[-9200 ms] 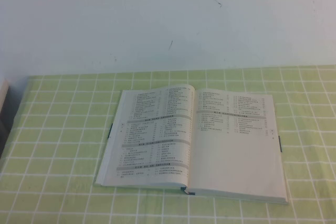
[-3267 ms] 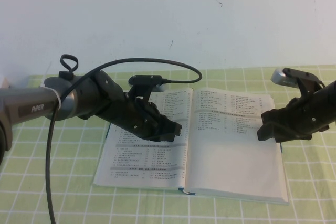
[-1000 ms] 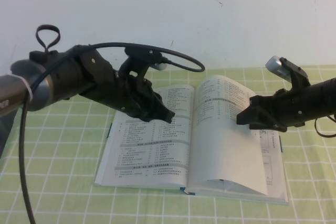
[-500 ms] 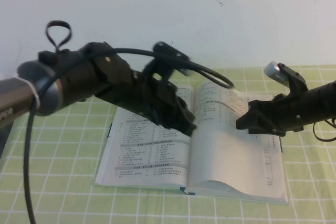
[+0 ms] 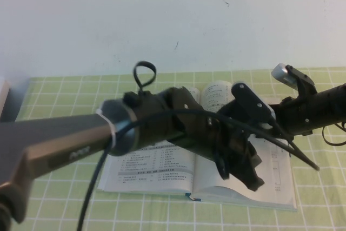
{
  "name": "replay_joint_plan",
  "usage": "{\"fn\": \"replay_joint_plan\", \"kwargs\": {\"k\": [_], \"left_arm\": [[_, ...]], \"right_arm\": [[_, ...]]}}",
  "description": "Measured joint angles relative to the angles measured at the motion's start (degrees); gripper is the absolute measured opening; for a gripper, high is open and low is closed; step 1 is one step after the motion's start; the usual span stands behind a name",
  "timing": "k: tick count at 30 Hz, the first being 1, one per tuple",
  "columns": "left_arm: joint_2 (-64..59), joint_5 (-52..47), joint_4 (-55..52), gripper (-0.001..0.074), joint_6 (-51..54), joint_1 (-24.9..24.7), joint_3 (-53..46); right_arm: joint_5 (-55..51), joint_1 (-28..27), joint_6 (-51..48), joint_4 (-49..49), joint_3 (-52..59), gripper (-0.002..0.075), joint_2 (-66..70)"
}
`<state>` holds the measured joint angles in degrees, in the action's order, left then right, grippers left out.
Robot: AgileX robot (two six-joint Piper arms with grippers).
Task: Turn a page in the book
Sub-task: Open the closed book
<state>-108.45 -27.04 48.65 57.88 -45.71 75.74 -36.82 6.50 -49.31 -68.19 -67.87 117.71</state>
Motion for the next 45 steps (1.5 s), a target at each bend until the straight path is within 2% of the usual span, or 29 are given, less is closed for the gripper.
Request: {"fn": "replay_joint_plan", "kwargs": {"k": [8,20,25,30,34,41,45], "left_arm": [[-6.5,4.5,1.0,-0.0003,0.8,-2.3,1.5],[-8.1,2.3,-14.9,-0.0003,-16.8,-1.7,2.3],[-8.0,0.9,-16.5,-0.0003,-19.0,-0.9,2.4],[-8.4,0.2,-16.8,-0.0003,-20.4,-0.3,2.7],[-8.5,0.1,-17.5,-0.0003,-21.3,-0.1,2.9],[-8.5,0.1,-17.6,-0.0003,-21.4,0.0,2.9],[-8.5,0.0,-17.6,-0.0003,-21.4,0.0,2.9]], "right_arm": [[-0.1,0.0,-0.3,0.0,0.0,0.0316,0.0],[-1.5,0.0,-0.5,0.5,0.0,0.0316,0.0],[-2.3,-0.2,-0.5,1.7,0.0,0.0316,0.0],[-5.1,-2.7,-0.5,2.8,0.0,0.0310,0.0],[-7.1,-4.9,-0.5,4.4,0.0,0.0253,-0.8],[-9.7,-6.0,-0.5,11.0,0.0,0.0051,-3.9],[-10.7,-6.0,0.5,14.0,0.0,0.0009,-4.3]]}}
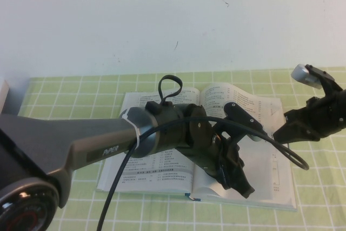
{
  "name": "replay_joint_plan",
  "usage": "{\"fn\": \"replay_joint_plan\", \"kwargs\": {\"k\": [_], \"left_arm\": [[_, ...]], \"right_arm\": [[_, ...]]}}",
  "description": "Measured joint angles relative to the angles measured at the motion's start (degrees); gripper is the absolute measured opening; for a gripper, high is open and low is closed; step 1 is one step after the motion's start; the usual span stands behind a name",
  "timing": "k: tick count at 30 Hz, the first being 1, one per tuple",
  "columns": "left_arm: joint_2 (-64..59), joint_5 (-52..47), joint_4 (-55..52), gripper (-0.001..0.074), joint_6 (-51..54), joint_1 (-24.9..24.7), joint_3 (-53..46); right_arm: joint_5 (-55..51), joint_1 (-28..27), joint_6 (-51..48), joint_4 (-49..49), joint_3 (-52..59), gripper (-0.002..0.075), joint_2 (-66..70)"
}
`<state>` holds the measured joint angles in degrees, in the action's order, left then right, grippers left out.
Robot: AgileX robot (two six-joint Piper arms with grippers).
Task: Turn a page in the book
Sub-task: Open the closed book
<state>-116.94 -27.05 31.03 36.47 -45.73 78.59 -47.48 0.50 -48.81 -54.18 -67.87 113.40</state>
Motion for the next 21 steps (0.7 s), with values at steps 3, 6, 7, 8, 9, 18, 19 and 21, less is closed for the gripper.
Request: {"fn": "replay_joint_plan", "kwargs": {"k": [3,6,7,8,9,18,19,21], "left_arm": [[0.0,0.0,0.0,-0.0003,0.0,0.0,0.1],[0.0,0.0,0.0,-0.0003,0.0,0.0,0.1],[0.0,-0.1,0.0,-0.0003,0.0,0.0,0.1],[0.0,-0.1,0.0,-0.0003,0.0,0.0,0.1],[0.0,-0.1,0.0,-0.0003,0.0,0.0,0.1],[0.0,-0.1,0.0,-0.0003,0.0,0.0,0.1],[0.0,-0.1,0.0,-0.0003,0.0,0.0,0.1],[0.0,-0.1,-0.1,-0.0003,0.0,0.0,0.1]], "right_arm": [[0.6,0.0,2.4,3.1,0.0,0.0001,0.0],[1.2,0.0,3.7,5.5,0.0,-0.0001,0.0],[1.2,0.0,4.0,5.6,0.0,-0.0001,0.0],[1.2,0.0,4.1,5.8,0.0,-0.0002,0.0],[1.2,0.0,4.3,5.8,0.0,-0.0002,0.0],[1.7,0.0,4.0,4.1,0.0,-0.0002,2.4],[1.9,0.0,3.9,3.8,0.0,-0.0002,2.7],[1.9,0.0,3.8,3.6,0.0,-0.0002,2.9]]}}
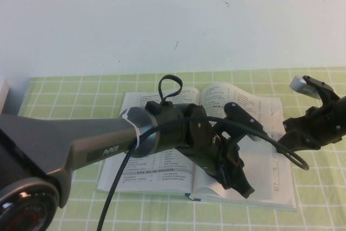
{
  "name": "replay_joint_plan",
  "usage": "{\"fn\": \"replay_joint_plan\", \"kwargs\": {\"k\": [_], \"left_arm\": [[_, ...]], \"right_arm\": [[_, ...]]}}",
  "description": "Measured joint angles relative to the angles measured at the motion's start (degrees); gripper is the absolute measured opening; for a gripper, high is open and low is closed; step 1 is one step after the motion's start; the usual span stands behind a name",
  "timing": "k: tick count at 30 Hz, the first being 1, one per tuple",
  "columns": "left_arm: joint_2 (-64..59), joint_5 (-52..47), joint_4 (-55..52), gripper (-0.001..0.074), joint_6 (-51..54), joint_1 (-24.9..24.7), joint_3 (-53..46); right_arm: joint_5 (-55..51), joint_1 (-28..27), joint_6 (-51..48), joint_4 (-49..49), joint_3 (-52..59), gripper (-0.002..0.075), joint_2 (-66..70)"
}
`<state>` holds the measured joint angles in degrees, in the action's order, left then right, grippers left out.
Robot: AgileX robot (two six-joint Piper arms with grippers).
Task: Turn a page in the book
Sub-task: Open the closed book
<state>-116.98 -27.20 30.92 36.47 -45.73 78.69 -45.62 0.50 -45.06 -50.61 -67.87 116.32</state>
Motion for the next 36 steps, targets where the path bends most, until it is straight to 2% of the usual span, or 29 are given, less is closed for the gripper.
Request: {"fn": "replay_joint_plan", "kwargs": {"k": [22,36], "left_arm": [[0.1,0.0,-0.2,-0.0003,0.0,0.0,0.0],[7.6,-0.4,-3.1,-0.0003,0.2,0.2,-0.8]], "right_arm": [[0.1,-0.2,-2.4,-6.3,-0.1,-0.0002,1.8],[-0.8,-0.3,-7.9,-14.4,-0.1,-0.0002,4.0]]}}
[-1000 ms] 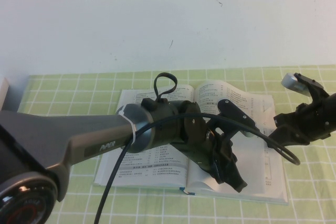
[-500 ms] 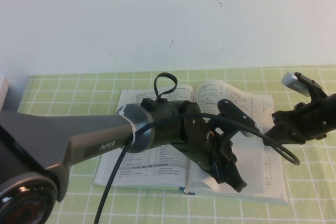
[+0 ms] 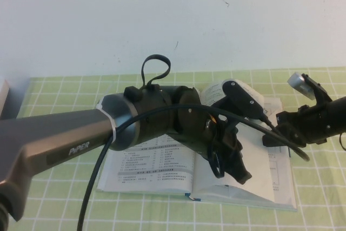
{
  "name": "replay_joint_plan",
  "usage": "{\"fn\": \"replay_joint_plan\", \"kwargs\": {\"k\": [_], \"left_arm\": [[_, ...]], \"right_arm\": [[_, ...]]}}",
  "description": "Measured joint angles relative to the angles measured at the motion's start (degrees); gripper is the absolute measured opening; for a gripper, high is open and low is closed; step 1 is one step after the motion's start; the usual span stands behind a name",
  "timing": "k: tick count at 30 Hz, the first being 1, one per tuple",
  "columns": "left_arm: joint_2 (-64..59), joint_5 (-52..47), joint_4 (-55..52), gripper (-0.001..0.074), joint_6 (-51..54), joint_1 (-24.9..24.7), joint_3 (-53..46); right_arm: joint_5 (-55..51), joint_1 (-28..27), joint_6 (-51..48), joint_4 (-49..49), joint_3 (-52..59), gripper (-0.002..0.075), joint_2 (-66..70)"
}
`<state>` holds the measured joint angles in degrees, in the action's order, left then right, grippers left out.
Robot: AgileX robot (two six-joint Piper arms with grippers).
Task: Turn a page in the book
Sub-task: Open the closed book
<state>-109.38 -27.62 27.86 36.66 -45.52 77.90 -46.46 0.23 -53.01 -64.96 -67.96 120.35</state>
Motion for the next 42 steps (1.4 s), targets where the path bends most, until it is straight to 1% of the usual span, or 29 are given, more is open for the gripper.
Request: {"fn": "replay_joint_plan", "kwargs": {"k": [11,17,20,25,28,31,39,42], "left_arm": [[1.2,-4.8,1.3,-0.0003,3.0,-0.1,0.0],[1.7,-7.5,8.3,-0.0003,12.8,-0.8,0.0],[2.6,-7.8,10.0,-0.0003,16.8,-3.2,-0.1],[3.0,-5.6,9.1,-0.0003,18.1,-10.0,-0.1],[2.5,-3.3,8.0,-0.0003,18.0,-12.7,-0.2],[1.7,-0.9,4.6,-0.0003,15.3,-13.7,-0.2],[-1.2,6.3,-13.8,-0.0003,1.4,-13.9,-0.2],[-3.0,8.3,-18.4,-0.0003,-2.3,-13.9,-0.2]], "right_arm": [[0.0,0.0,-0.6,-0.2,0.0,-0.0002,0.0],[0.1,0.7,-1.1,-1.3,0.0,-0.0002,0.5],[0.1,1.1,-1.3,-1.7,0.0,-0.0002,0.6],[-0.1,1.4,-1.8,-2.7,-0.3,-0.0002,1.1],[-0.1,1.6,-2.4,-3.1,-0.3,-0.0002,1.1],[-0.1,1.6,-3.0,-3.1,-0.3,-0.0002,1.2],[-0.2,1.6,-3.2,-3.4,-0.3,-0.0002,1.2],[-0.2,1.6,-3.5,-3.4,-0.3,-0.0002,1.2]]}}
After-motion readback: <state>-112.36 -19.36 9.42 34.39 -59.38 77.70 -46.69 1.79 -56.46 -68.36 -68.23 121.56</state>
